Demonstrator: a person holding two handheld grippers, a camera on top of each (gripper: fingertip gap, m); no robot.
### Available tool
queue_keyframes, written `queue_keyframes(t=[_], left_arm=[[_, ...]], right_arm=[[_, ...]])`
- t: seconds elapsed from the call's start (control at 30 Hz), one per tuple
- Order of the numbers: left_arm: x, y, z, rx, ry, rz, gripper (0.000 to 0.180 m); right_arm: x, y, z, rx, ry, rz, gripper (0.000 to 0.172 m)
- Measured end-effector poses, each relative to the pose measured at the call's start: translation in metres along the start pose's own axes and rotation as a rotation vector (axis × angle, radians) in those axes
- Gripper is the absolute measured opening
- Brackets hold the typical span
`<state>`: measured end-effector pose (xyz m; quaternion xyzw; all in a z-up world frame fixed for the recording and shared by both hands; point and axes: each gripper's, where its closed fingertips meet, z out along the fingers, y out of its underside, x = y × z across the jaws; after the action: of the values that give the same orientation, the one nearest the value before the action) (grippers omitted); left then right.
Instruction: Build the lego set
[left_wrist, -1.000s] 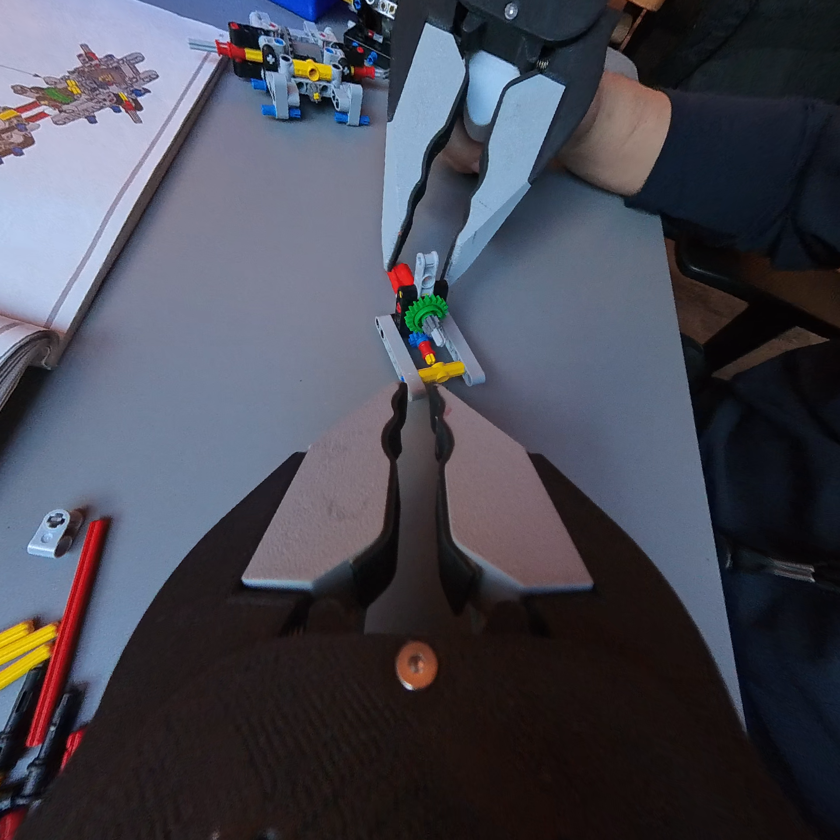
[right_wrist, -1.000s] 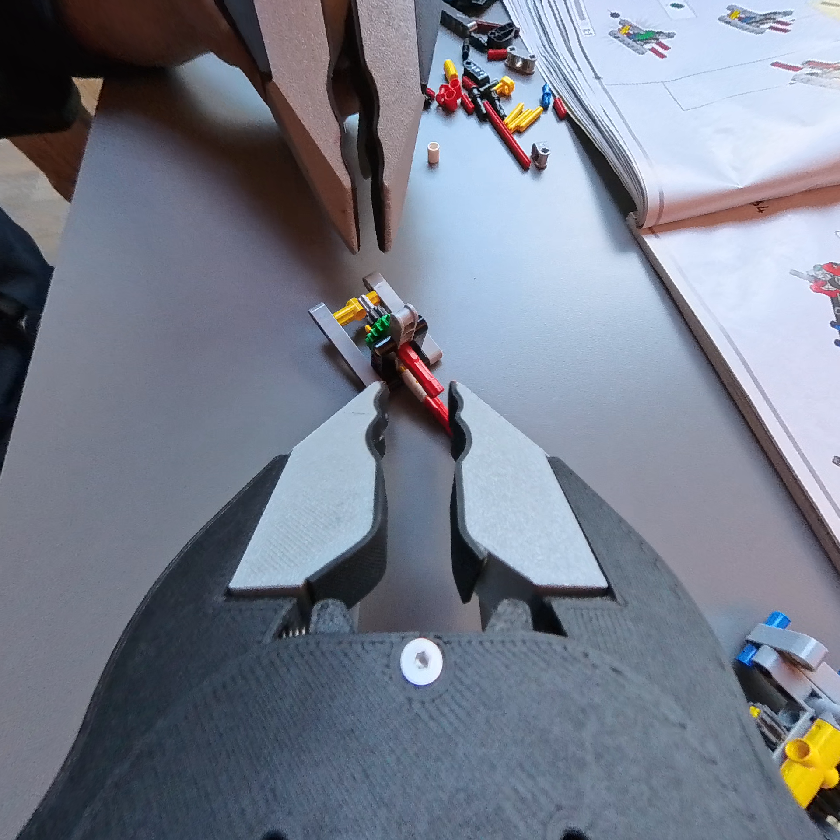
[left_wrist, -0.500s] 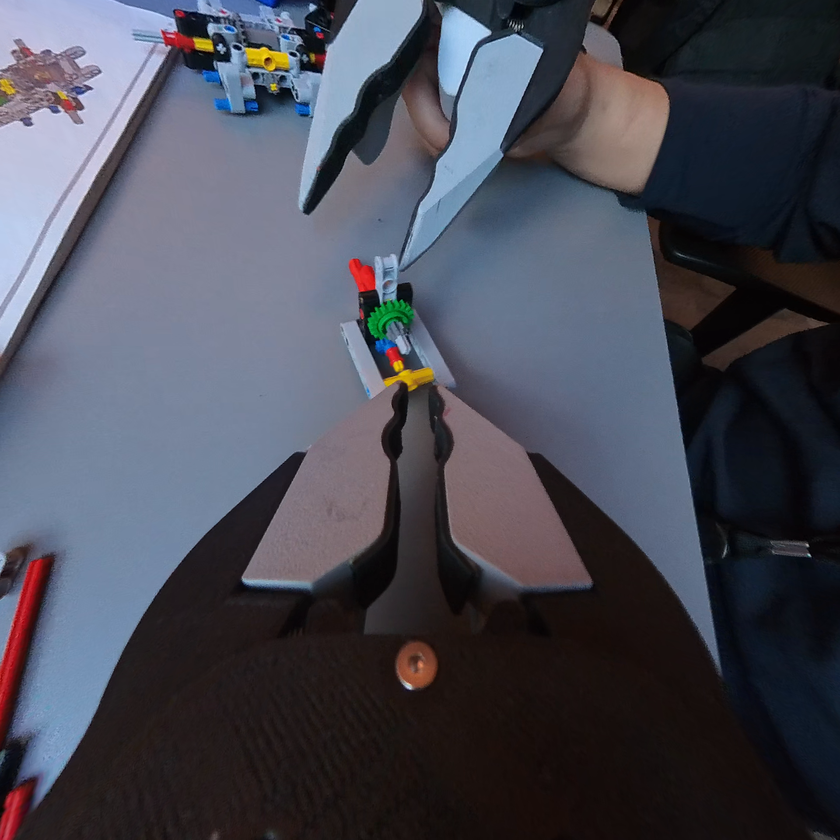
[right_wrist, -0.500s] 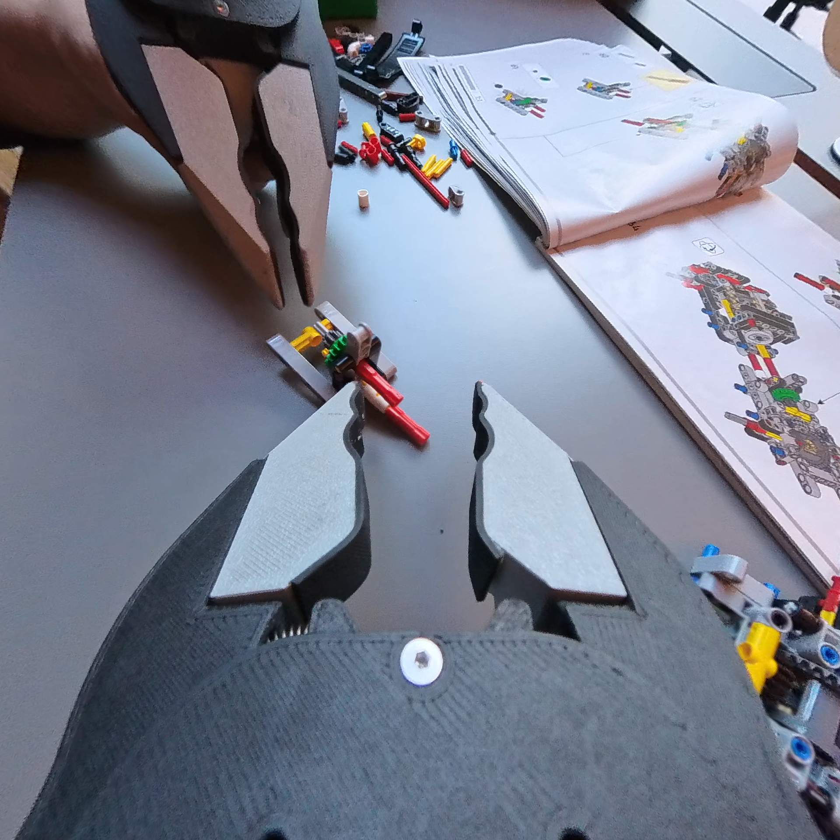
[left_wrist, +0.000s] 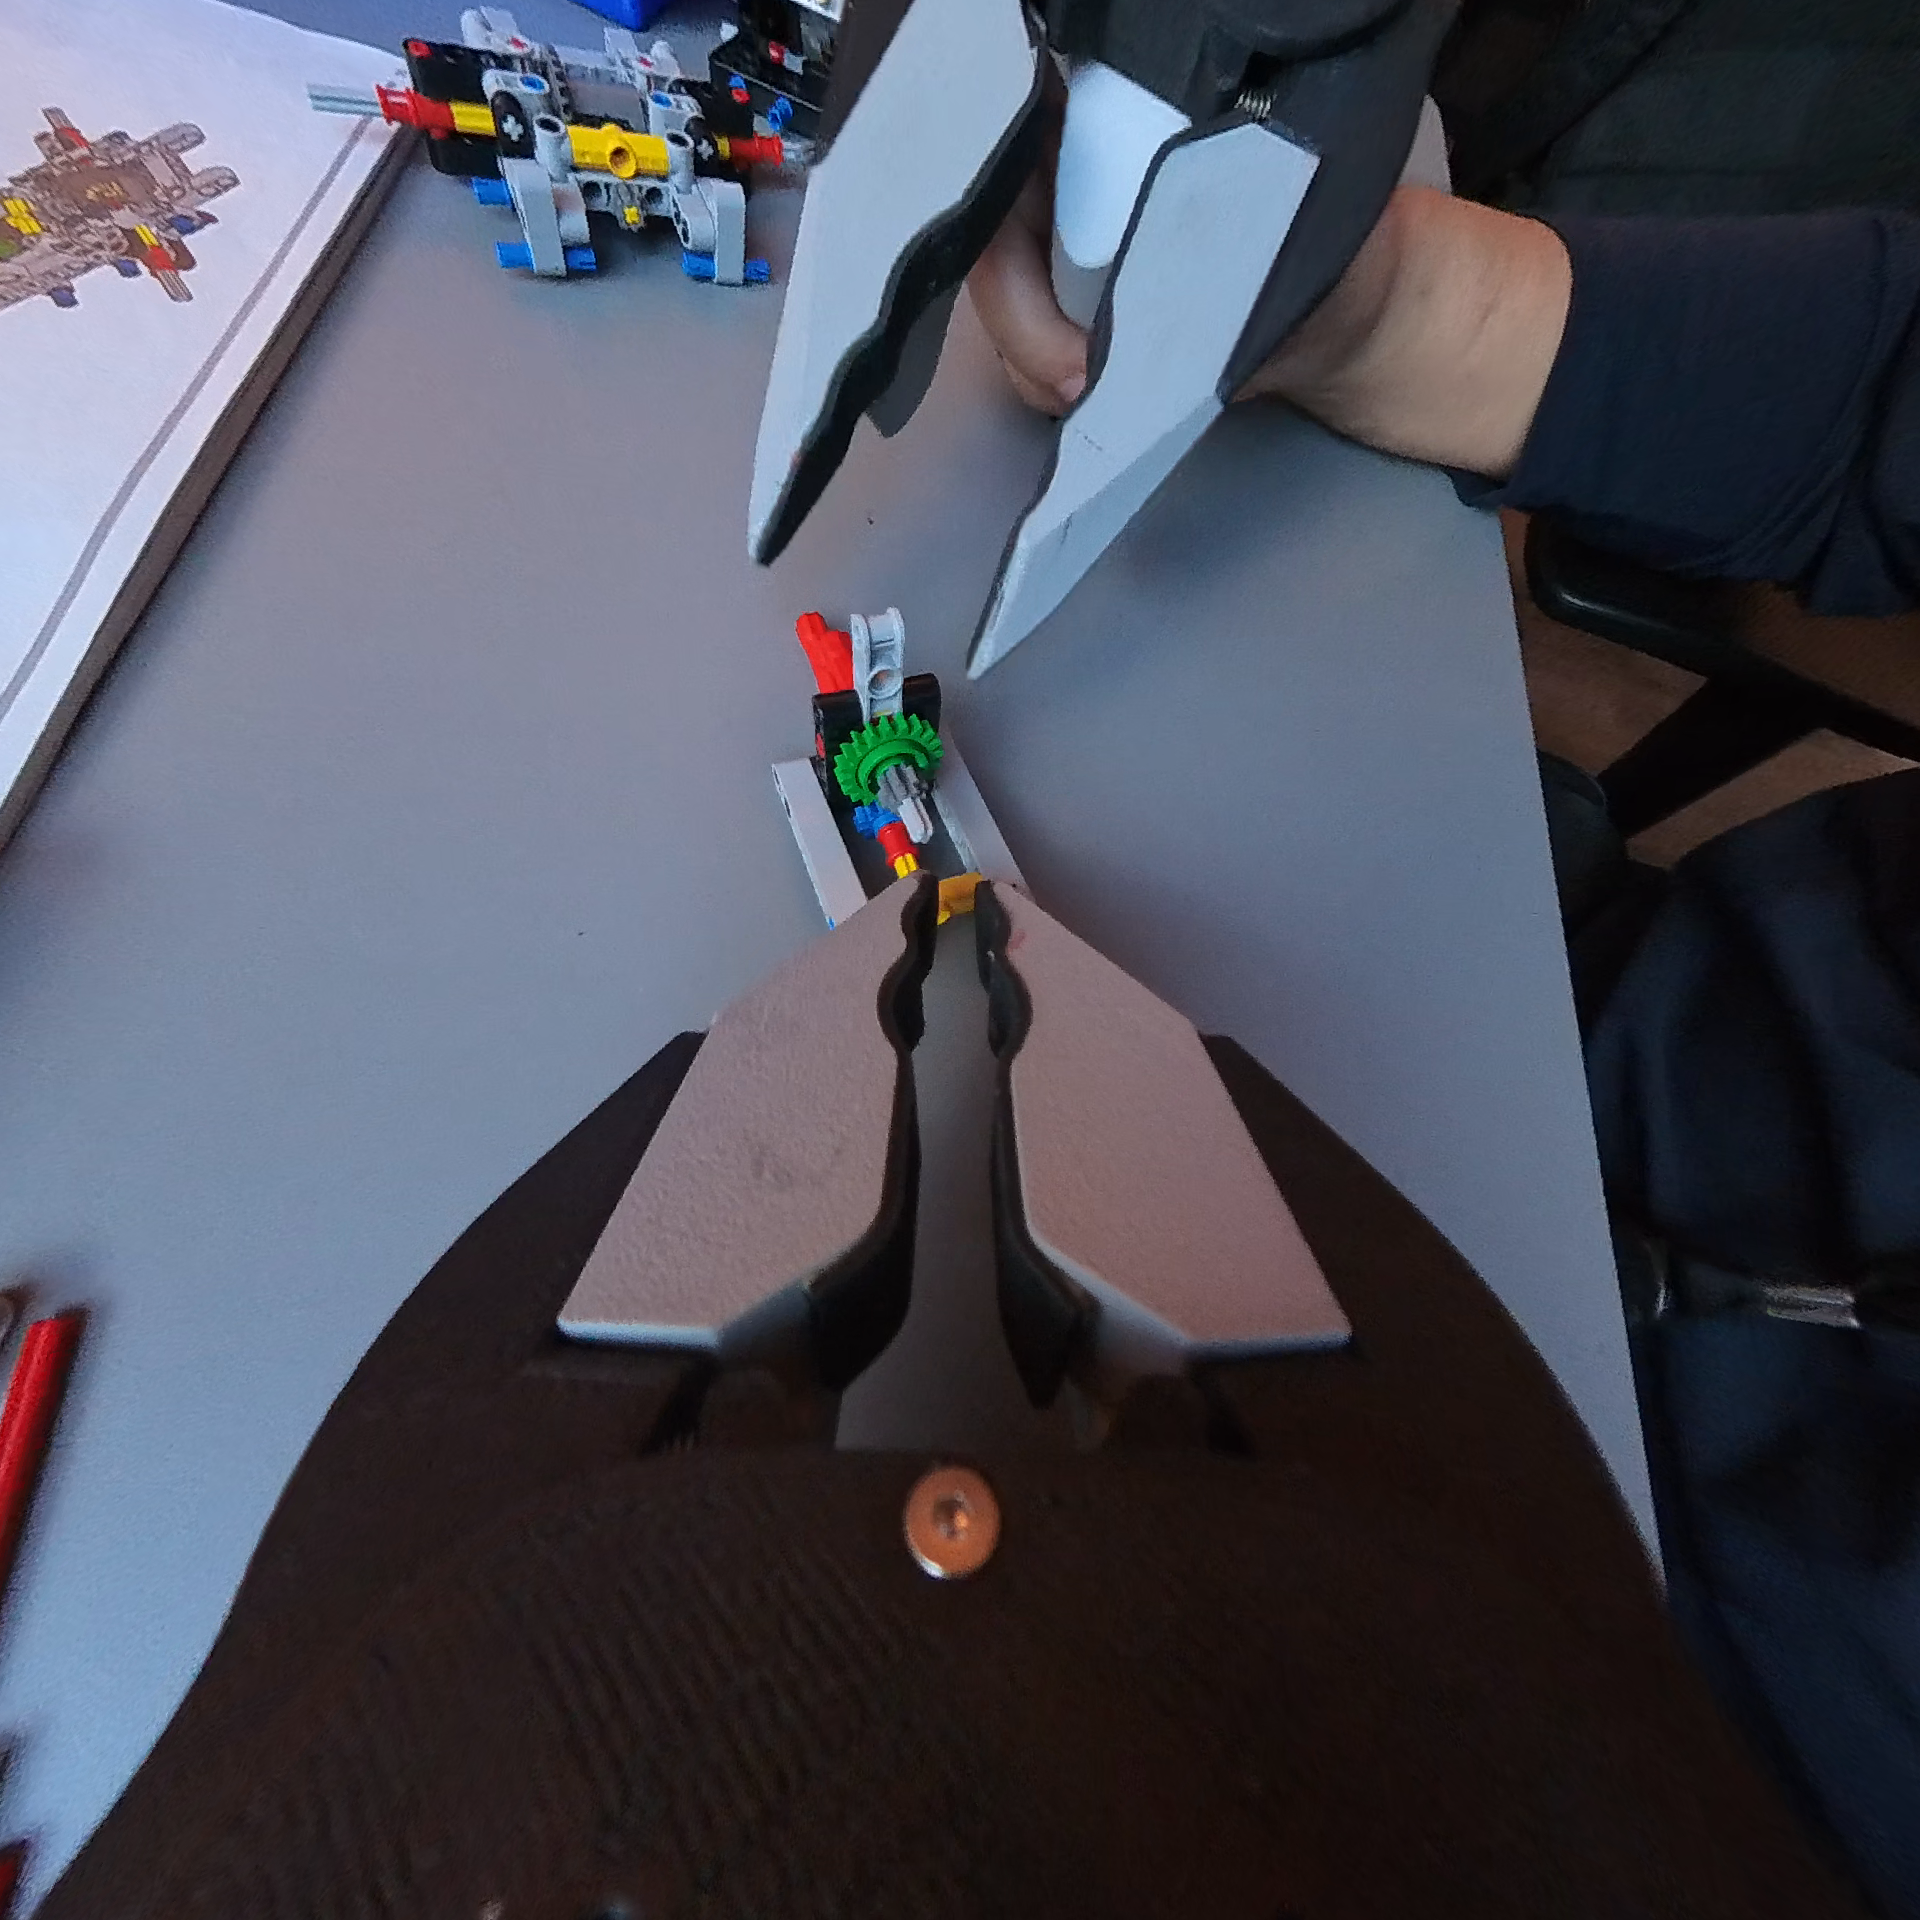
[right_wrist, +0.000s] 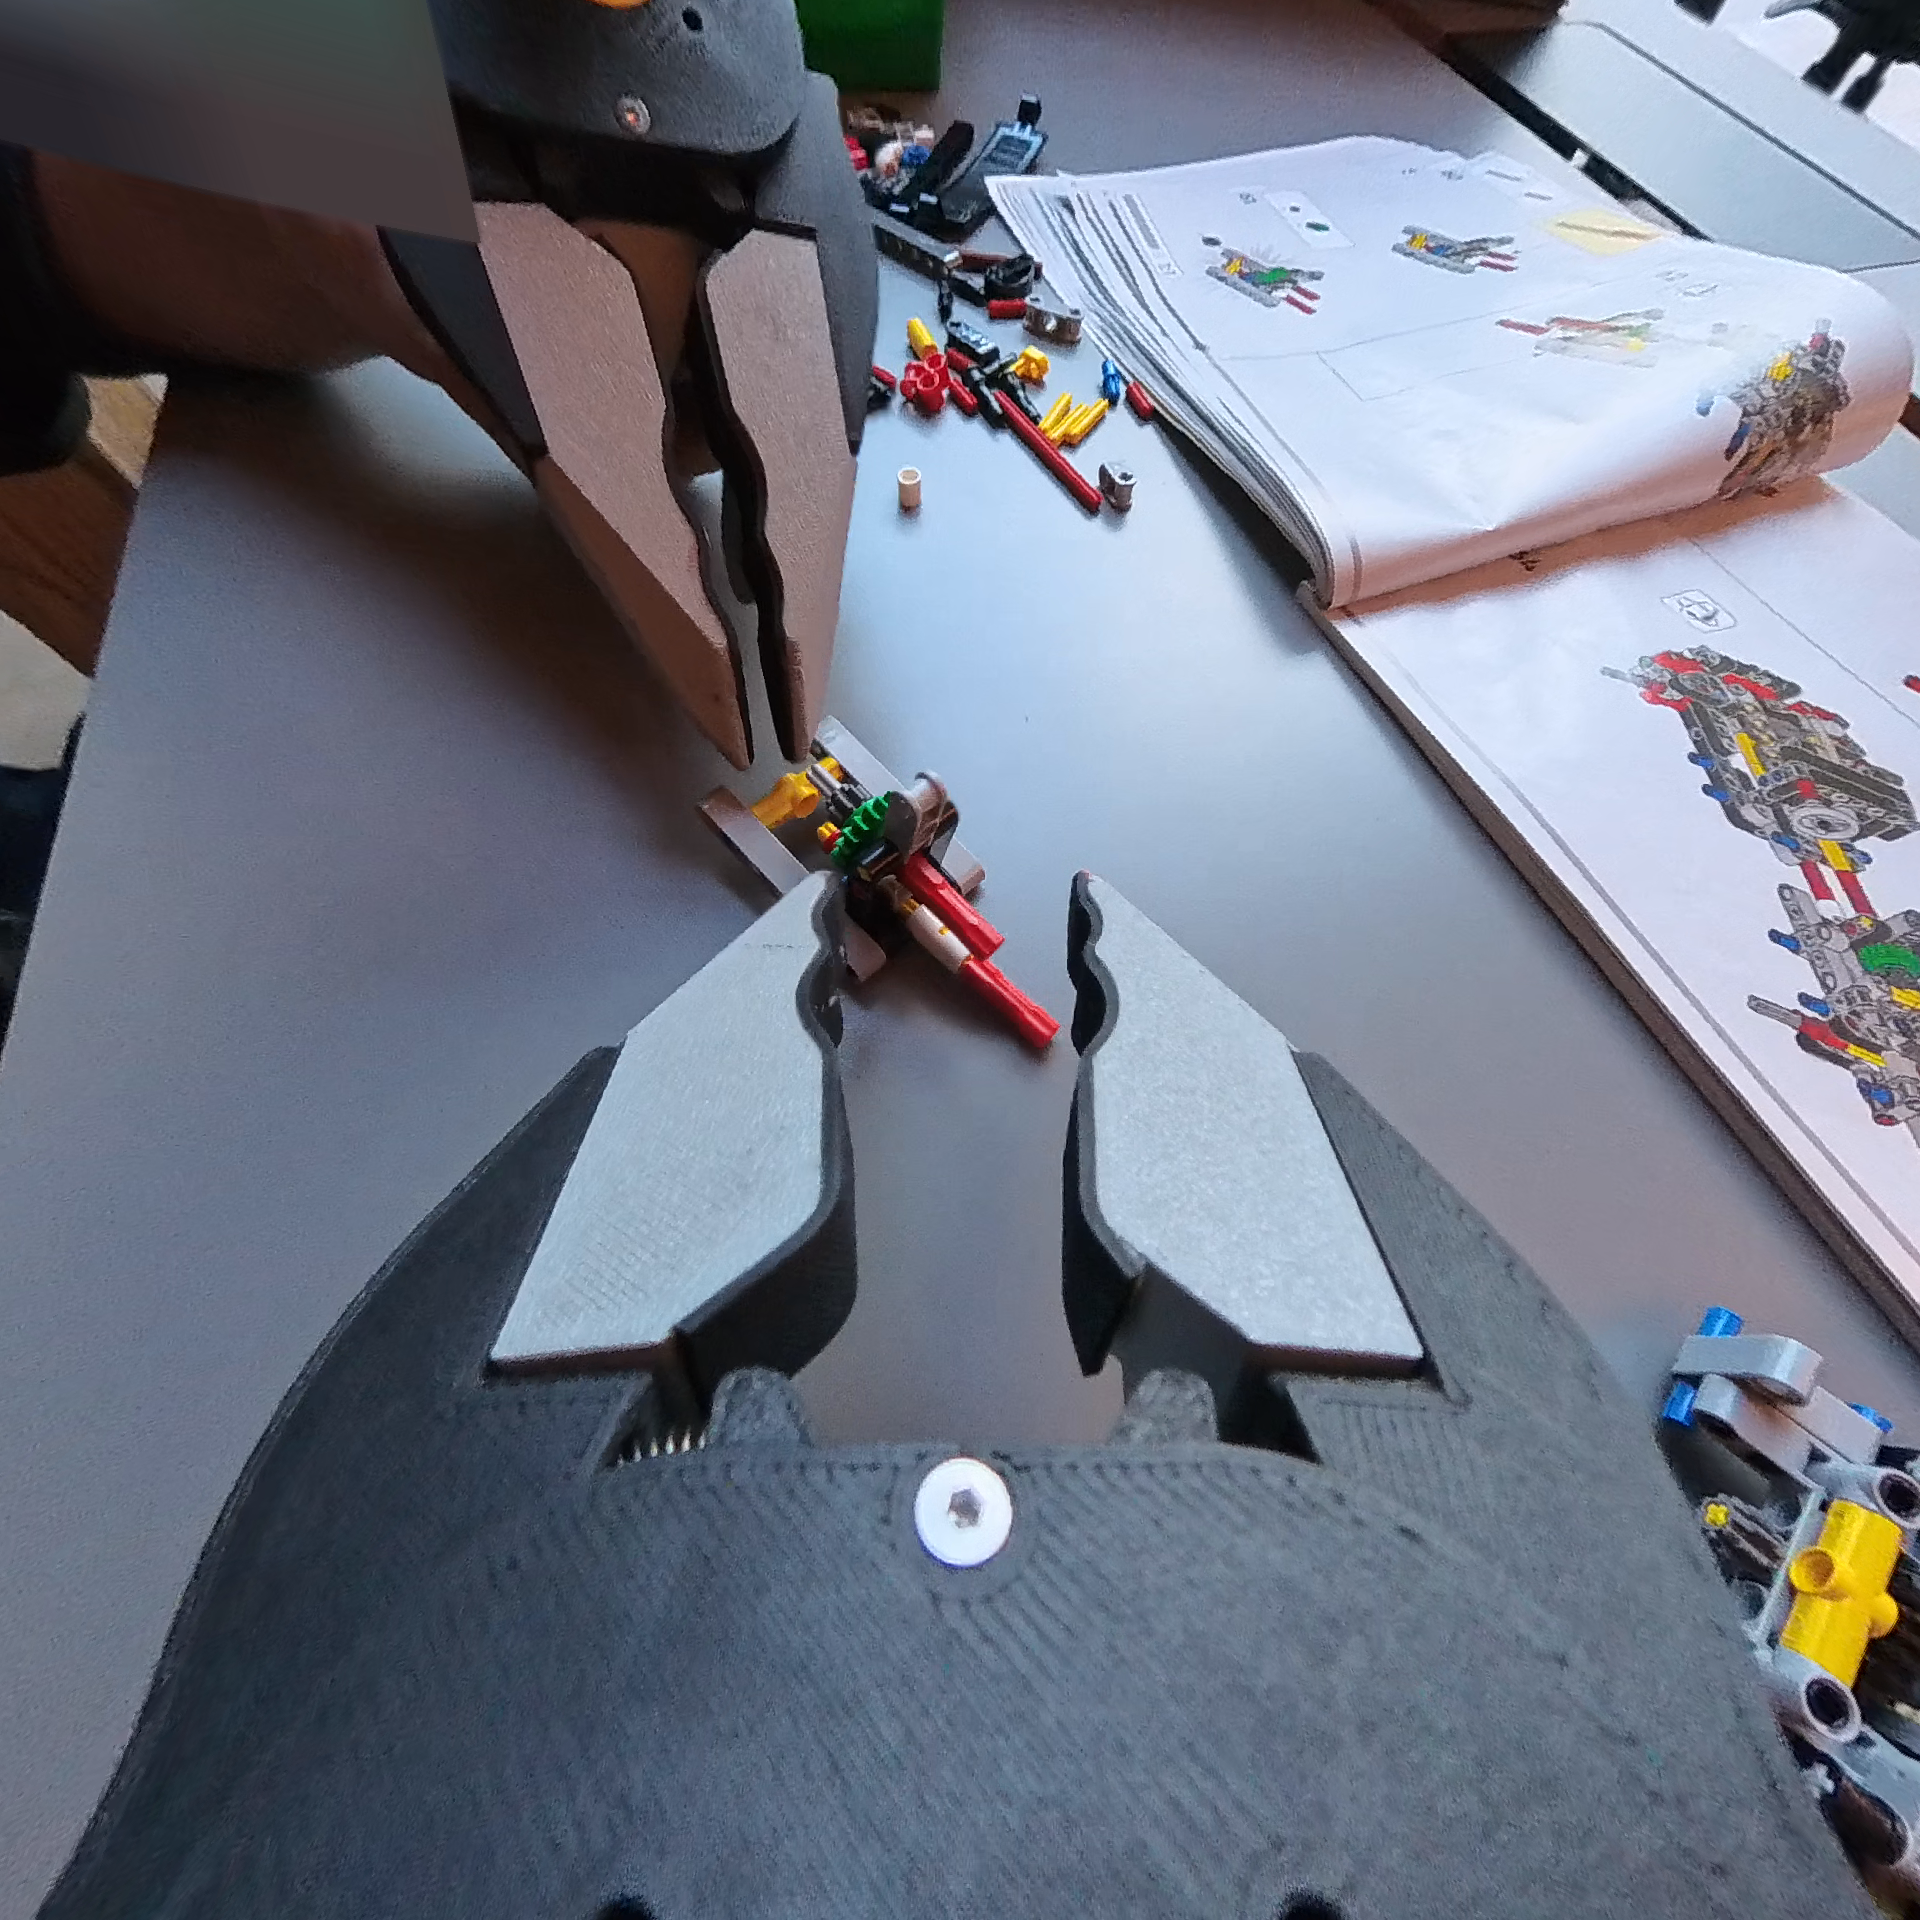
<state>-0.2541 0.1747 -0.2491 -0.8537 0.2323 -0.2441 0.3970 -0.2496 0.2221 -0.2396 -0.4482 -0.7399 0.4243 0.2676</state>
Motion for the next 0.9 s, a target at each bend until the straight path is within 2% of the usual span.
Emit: queue_keyframes(t=[0.43,0.73,0.9], left_arm=[[-0.005,0.002,-0.005,0.005,-0.012,-0.012,0.003],[-0.006,0.003,-0.003,-0.006,-0.026,-0.016,0.004],[-0.003,-0.007,-0.004,0.012,-0.032,-0.015,0.006]], right_arm=[[0.009,-0.004,-0.002,0.029,0.021,0.042,0.038],[0.021,0.000,-0.010,0.033,0.137,0.159,0.041],[0.005,0.002,-0.006,0.002,0.142,0.120,0.039]])
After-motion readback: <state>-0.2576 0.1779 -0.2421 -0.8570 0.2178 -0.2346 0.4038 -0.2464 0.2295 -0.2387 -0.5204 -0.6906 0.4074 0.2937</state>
